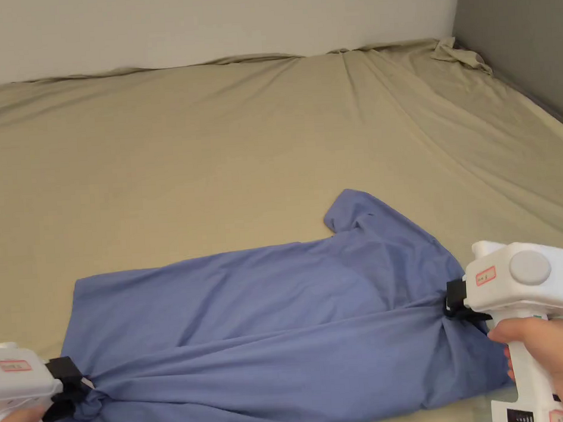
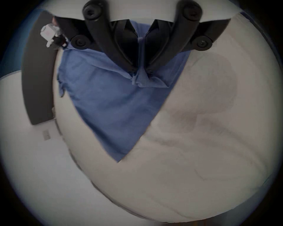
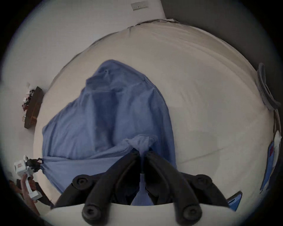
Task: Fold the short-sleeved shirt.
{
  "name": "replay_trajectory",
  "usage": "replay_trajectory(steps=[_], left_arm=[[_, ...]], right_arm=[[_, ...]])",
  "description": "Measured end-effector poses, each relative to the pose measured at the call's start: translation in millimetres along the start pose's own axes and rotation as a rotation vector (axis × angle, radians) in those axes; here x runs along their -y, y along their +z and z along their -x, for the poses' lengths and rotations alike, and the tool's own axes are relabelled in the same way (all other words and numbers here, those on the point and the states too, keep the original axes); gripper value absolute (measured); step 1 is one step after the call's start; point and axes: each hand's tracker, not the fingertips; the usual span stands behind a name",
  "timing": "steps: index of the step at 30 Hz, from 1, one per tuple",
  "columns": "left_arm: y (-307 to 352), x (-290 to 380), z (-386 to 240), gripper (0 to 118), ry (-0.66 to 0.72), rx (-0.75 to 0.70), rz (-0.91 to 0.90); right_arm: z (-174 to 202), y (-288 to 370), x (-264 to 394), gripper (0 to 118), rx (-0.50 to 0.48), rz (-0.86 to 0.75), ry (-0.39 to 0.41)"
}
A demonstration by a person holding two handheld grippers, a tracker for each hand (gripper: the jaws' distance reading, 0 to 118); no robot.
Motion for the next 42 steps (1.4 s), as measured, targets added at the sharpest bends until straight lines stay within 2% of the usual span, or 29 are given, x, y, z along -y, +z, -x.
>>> replay_trajectory(steps=[2, 3, 4, 5, 6, 7, 8, 12, 13, 14, 15, 16, 18, 20, 22, 25, 26, 27, 28, 29, 33, 36, 38, 39, 40, 41, 42], left_arm=[[1, 3, 0, 14, 0.019, 0.018, -0.029], [5, 2, -3, 26, 0.009, 0.024, -0.033], [11, 1, -7, 64, -0.019, 0.077, -0.025], [24, -1, -9, 99, -0.026, 0.105, -0.017], [37, 1, -13, 118, -0.039, 0.126, -0.026], [59, 5, -16, 118, -0.082, 0.127, -0.092], [89, 14, -19, 118, -0.126, 0.172, -0.217], [159, 45, -14, 118, -0.315, 0.162, -0.369], [163, 62, -13, 118, -0.375, 0.135, -0.368], [165, 79, -10, 110, -0.423, 0.1, -0.369], [165, 91, -7, 78, -0.443, 0.063, -0.37], [164, 107, -3, 0, -0.464, 0.012, -0.364], [146, 126, 9, 0, -0.48, -0.053, -0.302], [134, 138, 25, 0, -0.423, 0.043, -0.2], [122, 146, 25, 0, -0.349, 0.092, -0.133], [105, 133, 24, 0, -0.369, 0.034, -0.203], [100, 122, 23, 22, -0.415, -0.07, -0.314], [90, 112, 20, 77, -0.422, -0.098, -0.32], [75, 103, 16, 118, -0.434, -0.15, -0.287], [76, 95, 14, 117, -0.472, -0.185, -0.385], [26, 70, 6, 118, -0.488, -0.237, -0.307], [-17, 61, 5, 118, -0.565, -0.301, -0.233], [-19, 59, 7, 117, -0.544, -0.256, -0.193], [-9, 58, 6, 109, -0.489, -0.224, -0.243], [-3, 59, 3, 77, -0.507, -0.236, -0.237], [11, 61, 1, 37, -0.526, -0.209, -0.257], [20, 63, -1, 6, -0.526, -0.145, -0.259]], right_arm=[[6, -6, 2, 5, 0.025, -0.009, 0.052], [10, -4, 0, 13, 0.044, -0.023, 0.079], [14, -1, -4, 44, 0.044, -0.008, 0.123], [18, 7, -9, 91, 0.047, -0.028, 0.159], [22, 19, -11, 118, 0.065, -0.057, 0.157], [26, 37, -10, 115, 0.062, -0.114, 0.17], [37, 73, 5, 113, 0.012, -0.258, 0.188], [46, 153, 37, 117, -0.108, -0.436, 0.221], [46, 168, 51, 113, -0.136, -0.472, 0.225], [48, 179, 70, 100, -0.139, -0.499, 0.232], [52, 184, 86, 63, -0.111, -0.516, 0.231], [57, 190, 102, 2, -0.087, -0.526, 0.251], [63, 186, 131, 2, -0.058, -0.477, 0.279], [64, 182, 155, 2, -0.148, -0.42, 0.265], [68, 177, 165, 2, -0.16, -0.374, 0.275], [71, 172, 167, 2, -0.132, -0.358, 0.339], [71, 172, 164, 2, -0.136, -0.358, 0.337], [70, 173, 160, 2, -0.145, -0.355, 0.336], [70, 175, 158, 2, -0.166, -0.357, 0.329], [69, 176, 154, 2, -0.176, -0.361, 0.314], [64, 177, 150, 2, -0.161, -0.377, 0.31], [58, 169, 146, 2, -0.113, -0.357, 0.301], [53, 163, 144, 2, -0.072, -0.329, 0.284], [50, 160, 143, 2, -0.06, -0.325, 0.278], [48, 157, 140, 2, -0.045, -0.321, 0.269], [45, 154, 138, 2, -0.036, -0.317, 0.265], [41, 149, 135, 2, -0.02, -0.313, 0.262]])
